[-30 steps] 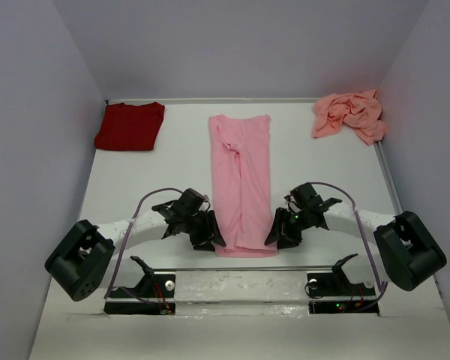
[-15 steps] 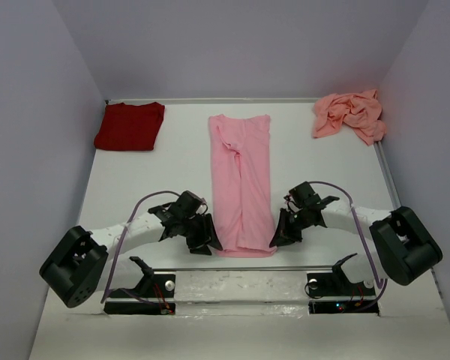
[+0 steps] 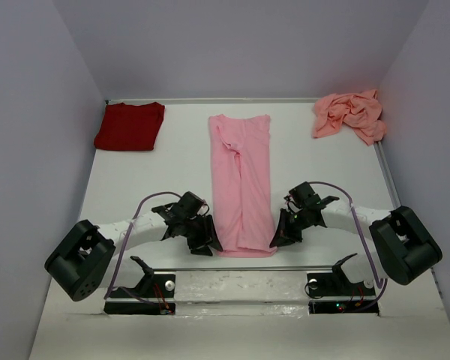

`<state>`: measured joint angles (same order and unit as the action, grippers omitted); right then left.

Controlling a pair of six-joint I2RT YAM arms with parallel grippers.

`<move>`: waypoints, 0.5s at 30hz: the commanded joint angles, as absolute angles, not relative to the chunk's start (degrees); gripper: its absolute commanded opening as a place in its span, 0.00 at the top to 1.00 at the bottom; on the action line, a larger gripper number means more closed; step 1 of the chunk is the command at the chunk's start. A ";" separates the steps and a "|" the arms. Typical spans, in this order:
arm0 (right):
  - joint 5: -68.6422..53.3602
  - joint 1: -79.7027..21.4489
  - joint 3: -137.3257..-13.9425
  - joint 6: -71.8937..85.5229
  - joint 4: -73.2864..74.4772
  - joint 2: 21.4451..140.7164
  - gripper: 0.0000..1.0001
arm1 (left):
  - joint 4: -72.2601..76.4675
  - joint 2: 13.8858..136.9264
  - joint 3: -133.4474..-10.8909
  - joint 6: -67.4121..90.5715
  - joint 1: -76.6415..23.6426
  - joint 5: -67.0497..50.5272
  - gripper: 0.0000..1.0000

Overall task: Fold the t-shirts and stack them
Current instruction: Fold the tshirt

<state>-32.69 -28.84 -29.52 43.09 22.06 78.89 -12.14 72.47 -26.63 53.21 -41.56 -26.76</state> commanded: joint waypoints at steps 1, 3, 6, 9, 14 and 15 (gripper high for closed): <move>-32.08 -28.56 -30.50 42.45 22.68 78.49 1.00 | -10.90 72.42 -25.93 52.91 -41.84 -26.98 0.45; -32.17 -28.56 -30.50 42.54 22.76 78.49 1.00 | -9.94 72.68 -25.49 53.09 -41.84 -27.07 0.45; -32.17 -28.56 -30.41 42.54 22.68 78.49 1.00 | -8.71 73.56 -25.23 53.17 -41.84 -27.16 0.47; -32.26 -28.56 -30.32 42.45 22.68 78.49 1.00 | -8.18 74.27 -25.49 53.44 -41.84 -26.63 0.48; -32.17 -28.56 -30.41 42.45 22.68 78.31 1.00 | -7.03 74.53 -25.23 53.96 -41.84 -26.89 0.49; -32.25 -28.56 -30.41 42.45 22.59 78.40 1.00 | -6.42 74.88 -25.05 53.96 -41.84 -27.07 0.54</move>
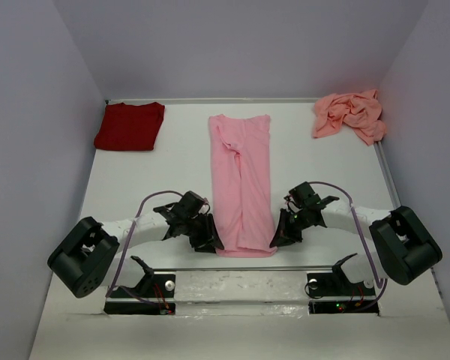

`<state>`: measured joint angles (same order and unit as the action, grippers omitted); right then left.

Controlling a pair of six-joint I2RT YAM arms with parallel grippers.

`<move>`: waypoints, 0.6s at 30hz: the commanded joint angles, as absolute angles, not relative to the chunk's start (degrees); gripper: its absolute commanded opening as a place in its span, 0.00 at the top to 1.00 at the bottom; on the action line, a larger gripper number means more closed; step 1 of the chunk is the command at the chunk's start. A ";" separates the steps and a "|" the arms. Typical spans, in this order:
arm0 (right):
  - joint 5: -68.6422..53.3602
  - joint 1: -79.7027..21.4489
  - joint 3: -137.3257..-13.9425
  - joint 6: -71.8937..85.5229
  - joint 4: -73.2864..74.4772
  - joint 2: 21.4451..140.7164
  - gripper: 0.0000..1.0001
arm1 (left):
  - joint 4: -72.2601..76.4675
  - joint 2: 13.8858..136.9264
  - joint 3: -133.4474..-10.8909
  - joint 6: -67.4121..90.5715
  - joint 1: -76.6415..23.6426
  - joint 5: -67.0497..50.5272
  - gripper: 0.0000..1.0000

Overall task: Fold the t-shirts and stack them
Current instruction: Fold the tshirt

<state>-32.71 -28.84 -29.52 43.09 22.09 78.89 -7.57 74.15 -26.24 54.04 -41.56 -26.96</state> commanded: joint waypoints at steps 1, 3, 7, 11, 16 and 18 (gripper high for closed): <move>-32.26 -28.56 -30.50 42.45 22.59 78.57 1.00 | -6.16 75.06 -24.70 54.05 -41.84 -27.51 0.59; -32.34 -28.56 -30.50 42.36 22.50 78.66 1.00 | -5.71 75.76 -24.52 54.05 -41.84 -27.86 0.80; -32.43 -28.56 -30.76 42.28 22.85 78.31 1.00 | -5.71 75.94 -24.26 54.14 -41.84 -28.30 1.00; -32.52 -28.56 -31.81 42.10 23.99 77.70 1.00 | -6.76 74.45 -24.43 54.23 -41.84 -27.78 1.00; -32.70 -28.56 -33.75 41.75 26.45 76.55 1.00 | -8.87 73.13 -25.40 54.14 -41.75 -27.16 1.00; -32.78 -28.56 -34.80 41.57 27.51 76.03 1.00 | -9.58 72.86 -25.75 54.05 -41.66 -26.81 1.00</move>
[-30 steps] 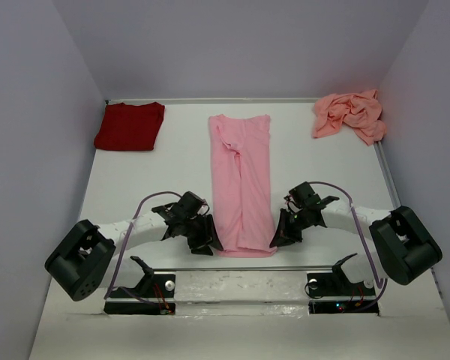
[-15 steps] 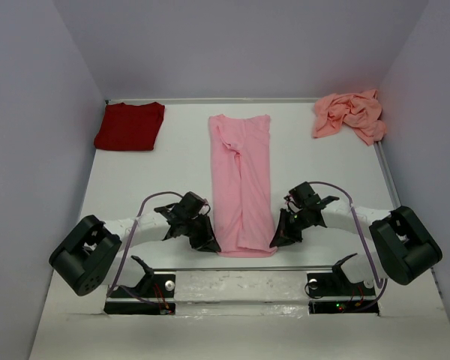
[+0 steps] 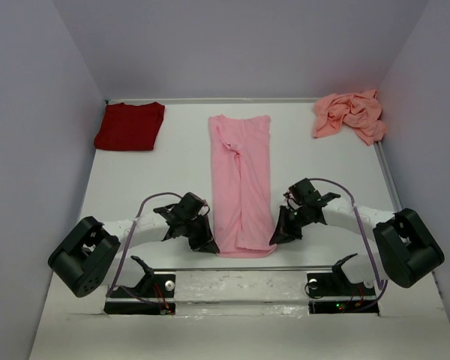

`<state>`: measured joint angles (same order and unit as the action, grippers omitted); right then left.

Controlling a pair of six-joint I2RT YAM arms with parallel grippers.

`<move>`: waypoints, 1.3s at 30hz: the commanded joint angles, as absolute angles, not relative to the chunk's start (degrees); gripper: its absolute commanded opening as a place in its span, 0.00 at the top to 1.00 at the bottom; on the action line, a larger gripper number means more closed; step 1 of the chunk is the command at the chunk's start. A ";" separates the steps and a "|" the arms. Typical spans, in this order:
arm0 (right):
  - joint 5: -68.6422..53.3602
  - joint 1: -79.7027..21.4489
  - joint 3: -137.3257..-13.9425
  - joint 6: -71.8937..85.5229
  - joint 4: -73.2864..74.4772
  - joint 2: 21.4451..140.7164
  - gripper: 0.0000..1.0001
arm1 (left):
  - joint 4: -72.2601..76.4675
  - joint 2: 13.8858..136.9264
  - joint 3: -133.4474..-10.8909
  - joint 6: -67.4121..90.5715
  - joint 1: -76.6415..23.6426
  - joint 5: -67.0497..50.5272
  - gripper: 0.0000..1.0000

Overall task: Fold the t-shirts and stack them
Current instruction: Fold the tshirt

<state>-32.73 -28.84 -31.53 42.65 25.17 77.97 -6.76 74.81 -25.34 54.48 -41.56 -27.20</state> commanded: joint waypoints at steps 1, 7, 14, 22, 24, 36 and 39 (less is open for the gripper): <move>-32.78 -28.56 -35.15 41.49 27.86 75.76 1.00 | -9.84 72.77 -26.19 53.88 -41.66 -26.72 1.00; -32.87 -28.56 -37.79 41.05 30.23 75.15 1.00 | -12.21 72.69 -29.35 52.82 -41.48 -26.46 1.00; -33.05 -28.56 -39.72 40.34 30.85 76.02 1.00 | -14.68 74.26 -33.22 50.89 -40.87 -25.66 1.00; -32.43 -28.56 -43.23 39.73 32.25 76.90 1.00 | -17.40 75.15 -36.73 47.99 -38.32 -25.31 1.00; -32.26 -28.56 -44.03 39.46 32.69 77.17 1.00 | -18.36 75.06 -37.09 47.38 -37.01 -25.22 1.00; -31.64 -26.89 -51.32 36.21 35.42 80.59 1.00 | -23.55 75.76 -42.10 40.96 -29.97 -24.35 1.00; -31.82 -26.37 -52.82 35.77 35.60 81.65 1.00 | -24.17 76.81 -44.03 39.99 -28.75 -24.26 1.00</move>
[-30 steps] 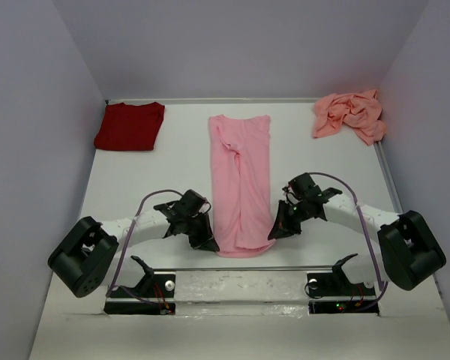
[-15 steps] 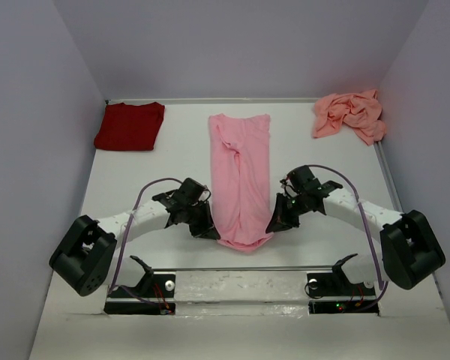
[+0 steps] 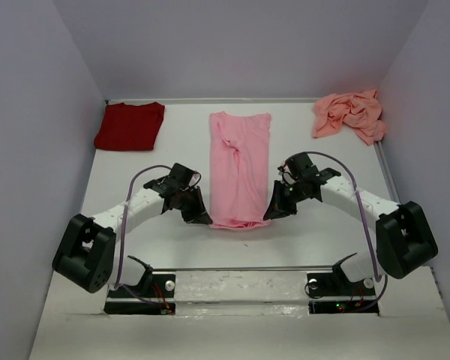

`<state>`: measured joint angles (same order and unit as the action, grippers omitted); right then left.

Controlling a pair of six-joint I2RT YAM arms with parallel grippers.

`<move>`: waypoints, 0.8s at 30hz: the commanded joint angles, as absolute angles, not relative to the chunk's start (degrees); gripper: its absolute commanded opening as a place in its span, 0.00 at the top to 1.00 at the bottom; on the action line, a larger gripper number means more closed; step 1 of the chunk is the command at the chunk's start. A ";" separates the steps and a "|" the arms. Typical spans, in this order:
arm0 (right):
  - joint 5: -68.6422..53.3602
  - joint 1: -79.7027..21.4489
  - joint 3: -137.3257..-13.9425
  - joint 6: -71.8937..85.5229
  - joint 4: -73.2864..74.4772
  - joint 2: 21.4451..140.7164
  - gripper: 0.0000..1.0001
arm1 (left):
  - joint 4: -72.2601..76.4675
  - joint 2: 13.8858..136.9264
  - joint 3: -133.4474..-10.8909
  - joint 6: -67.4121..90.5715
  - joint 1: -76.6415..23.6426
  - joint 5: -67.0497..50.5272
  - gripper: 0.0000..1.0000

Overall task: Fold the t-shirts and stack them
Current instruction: Fold the tshirt

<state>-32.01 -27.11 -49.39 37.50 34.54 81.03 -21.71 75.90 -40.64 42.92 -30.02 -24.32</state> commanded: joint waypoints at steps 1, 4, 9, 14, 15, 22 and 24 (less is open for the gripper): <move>-31.73 -26.37 -53.17 35.68 35.68 81.82 1.00 | -24.52 77.08 -45.16 39.38 -28.57 -24.26 1.00; -31.82 -25.85 -54.83 35.42 36.03 82.62 1.00 | -25.66 78.48 -47.80 38.15 -27.51 -24.26 1.00; -31.73 -25.84 -57.83 34.72 37.09 83.84 1.00 | -27.24 80.85 -52.20 36.65 -26.46 -24.17 1.00; -31.55 -24.79 -60.72 34.10 37.88 84.90 1.00 | -28.47 83.49 -56.86 35.25 -25.84 -24.08 1.00; -31.47 -24.79 -61.17 33.84 38.14 85.16 1.00 | -28.82 83.84 -57.30 34.81 -25.84 -24.17 1.00; -31.29 -22.95 -65.83 32.43 39.90 87.18 1.00 | -30.06 86.74 -62.22 33.14 -24.87 -24.52 1.00; -31.38 -22.42 -66.88 32.08 40.25 87.98 1.00 | -30.41 87.71 -63.36 32.70 -24.61 -24.52 1.00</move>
<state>-31.68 -23.79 -63.07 33.82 39.05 87.00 -28.56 86.98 -59.66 34.92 -25.32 -23.77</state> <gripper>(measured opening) 0.016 0.025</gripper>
